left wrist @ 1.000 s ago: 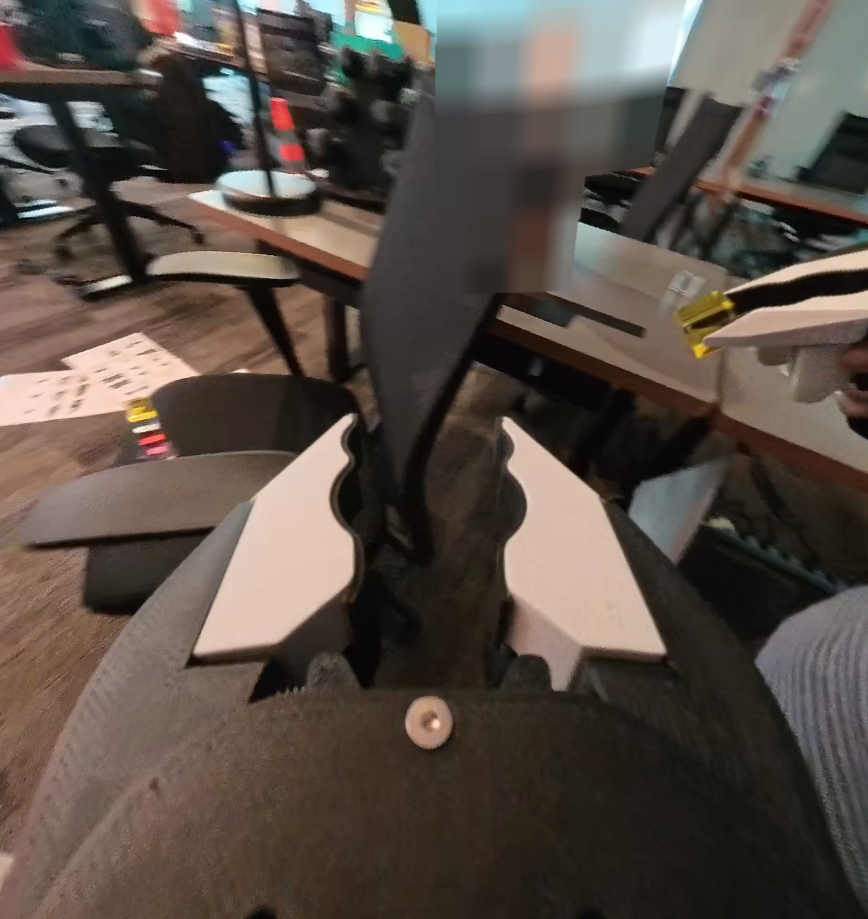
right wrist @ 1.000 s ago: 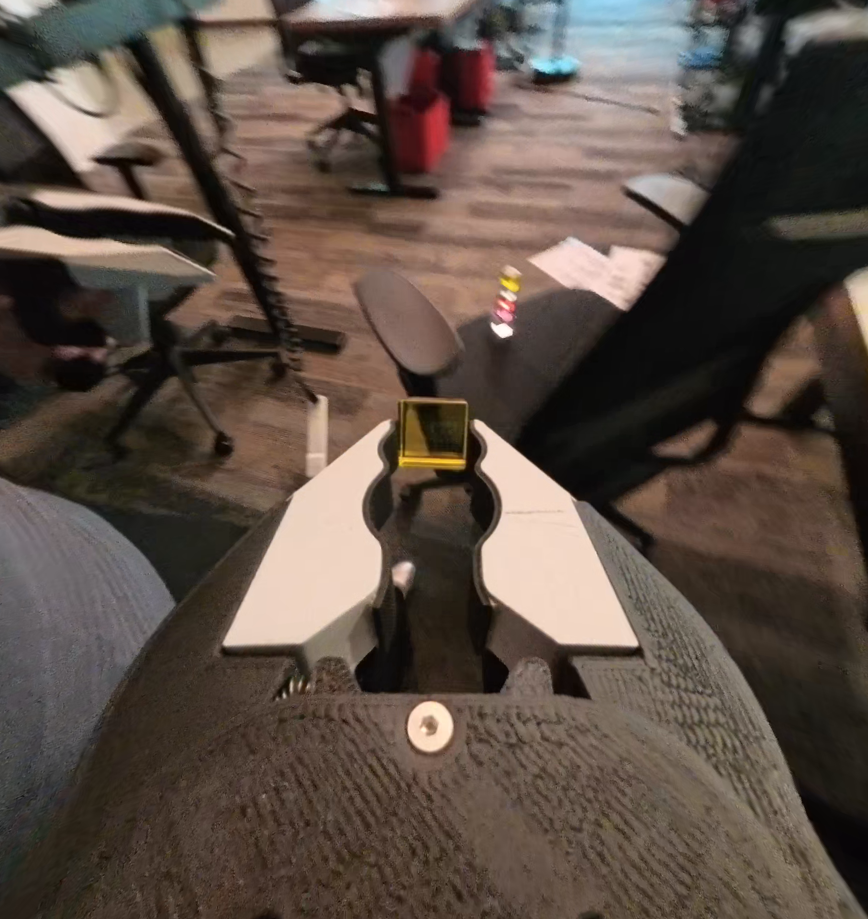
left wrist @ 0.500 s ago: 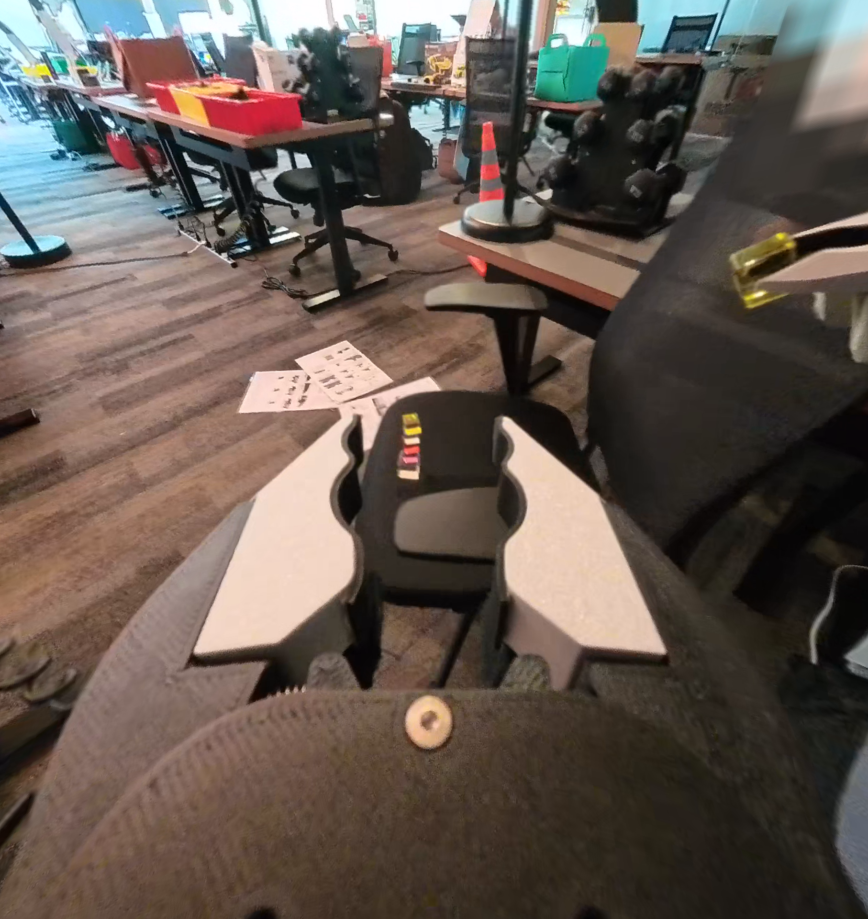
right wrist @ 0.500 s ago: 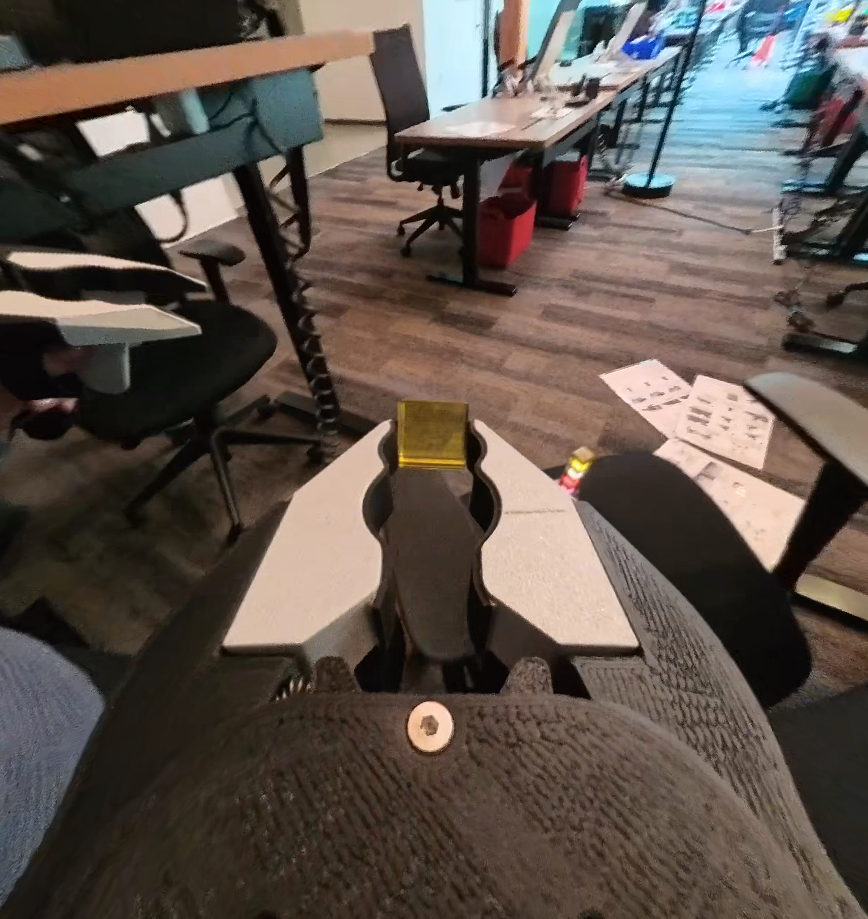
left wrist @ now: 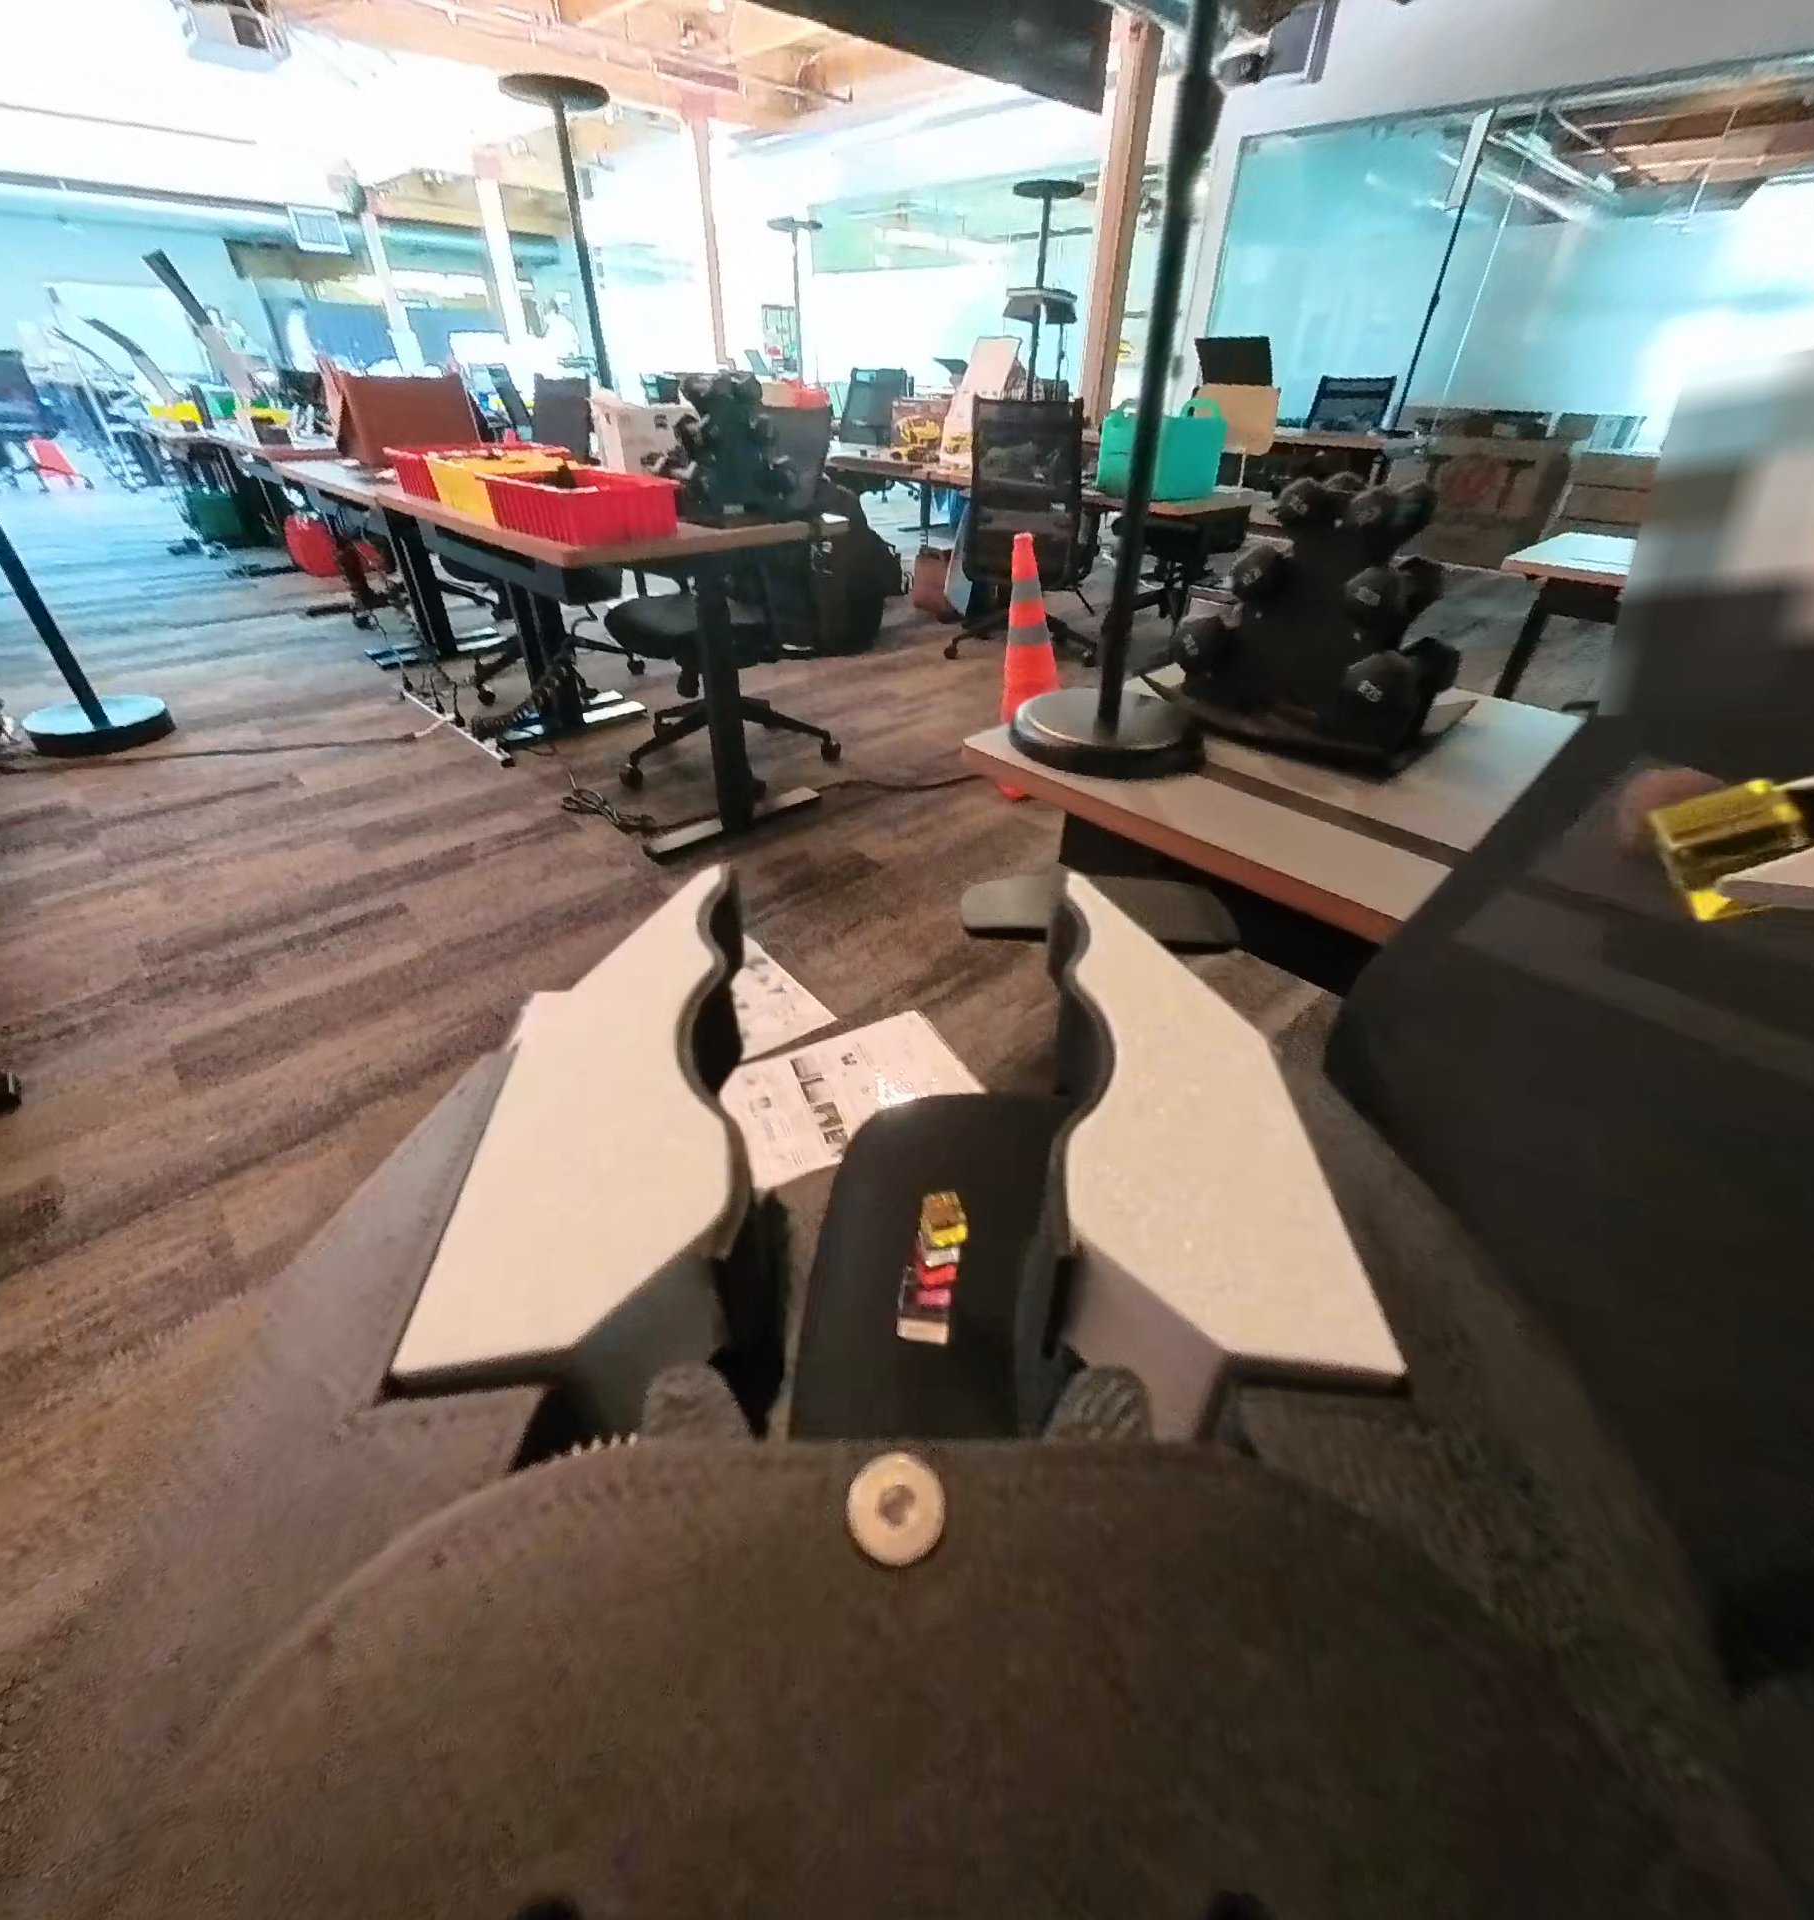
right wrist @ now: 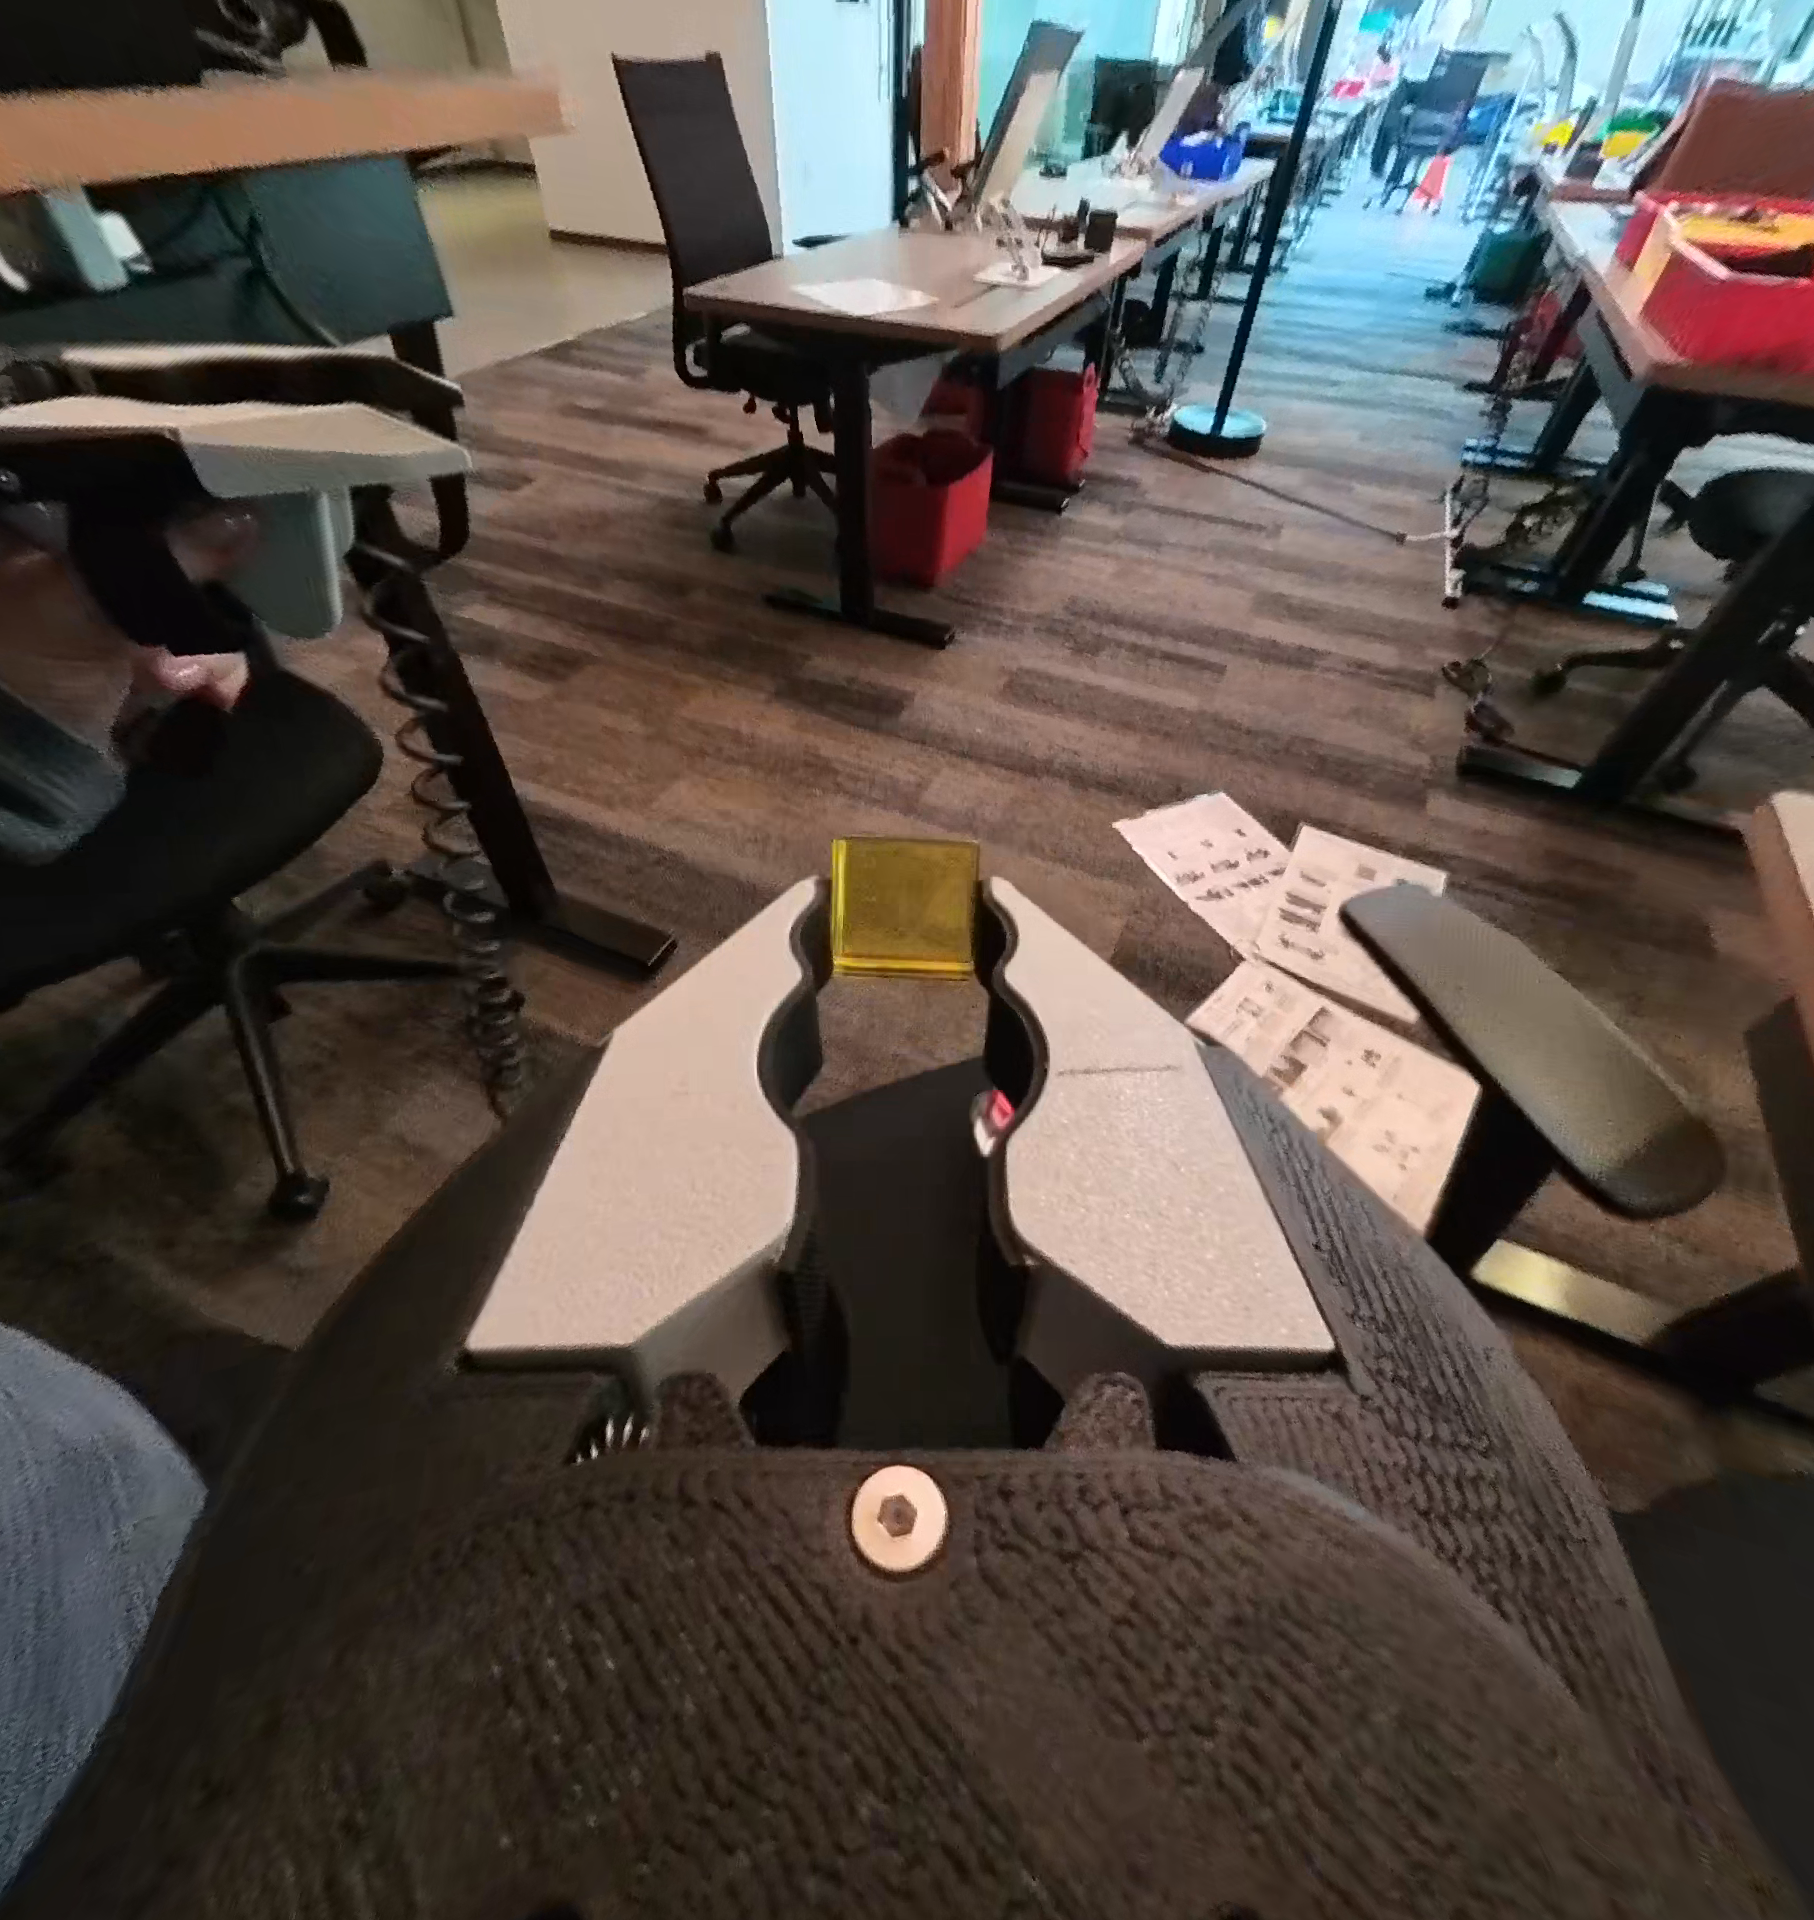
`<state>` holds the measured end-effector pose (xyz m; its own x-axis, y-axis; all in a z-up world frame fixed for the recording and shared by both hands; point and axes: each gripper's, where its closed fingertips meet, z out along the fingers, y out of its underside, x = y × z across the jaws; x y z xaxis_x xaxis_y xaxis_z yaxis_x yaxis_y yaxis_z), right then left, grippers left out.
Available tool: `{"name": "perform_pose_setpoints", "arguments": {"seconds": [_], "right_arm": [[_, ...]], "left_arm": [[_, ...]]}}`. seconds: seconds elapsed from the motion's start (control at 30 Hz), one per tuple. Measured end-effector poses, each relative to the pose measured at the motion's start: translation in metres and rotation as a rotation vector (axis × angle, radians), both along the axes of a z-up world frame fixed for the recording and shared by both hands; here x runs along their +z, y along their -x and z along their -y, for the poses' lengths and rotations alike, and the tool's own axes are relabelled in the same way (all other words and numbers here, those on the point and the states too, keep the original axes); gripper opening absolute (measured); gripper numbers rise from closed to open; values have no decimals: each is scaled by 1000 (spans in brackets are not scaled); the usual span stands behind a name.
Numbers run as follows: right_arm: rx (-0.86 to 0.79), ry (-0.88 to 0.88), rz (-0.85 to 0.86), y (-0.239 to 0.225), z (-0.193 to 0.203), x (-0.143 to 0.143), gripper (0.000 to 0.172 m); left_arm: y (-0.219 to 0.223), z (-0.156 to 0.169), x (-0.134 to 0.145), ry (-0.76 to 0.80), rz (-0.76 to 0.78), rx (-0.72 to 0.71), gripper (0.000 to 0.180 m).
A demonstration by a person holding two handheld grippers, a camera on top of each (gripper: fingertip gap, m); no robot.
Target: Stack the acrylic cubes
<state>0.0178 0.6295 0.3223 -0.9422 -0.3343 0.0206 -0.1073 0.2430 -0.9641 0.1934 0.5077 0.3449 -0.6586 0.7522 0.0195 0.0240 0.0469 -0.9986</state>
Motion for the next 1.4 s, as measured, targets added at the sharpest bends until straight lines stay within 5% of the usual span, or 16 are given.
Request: {"name": "perform_pose_setpoints", "arguments": {"seconds": [0.27,0.5,0.6,0.7,1.03,1.23,1.4], "right_arm": [[-140,-28,47,13,67,-22,26],[-596,-45,102,31,139,-44,26],[-650,-35,148,16,173,-30,26],[-633,-67,8,9,203,-11,27],[-637,-78,-55,22,249,-19,27],[-826,-167,-1,51,267,-45,27],[-1062,-264,-21,76,305,-83,26]], "left_arm": [[40,119,-10,55,43,-85,61],[80,257,-6,133,88,-346,61],[85,295,15,131,54,-409,62],[83,323,30,145,16,-428,63],[60,394,-4,167,30,-324,61],[86,500,-27,147,43,-316,62],[146,581,-33,135,46,-481,62]]}}
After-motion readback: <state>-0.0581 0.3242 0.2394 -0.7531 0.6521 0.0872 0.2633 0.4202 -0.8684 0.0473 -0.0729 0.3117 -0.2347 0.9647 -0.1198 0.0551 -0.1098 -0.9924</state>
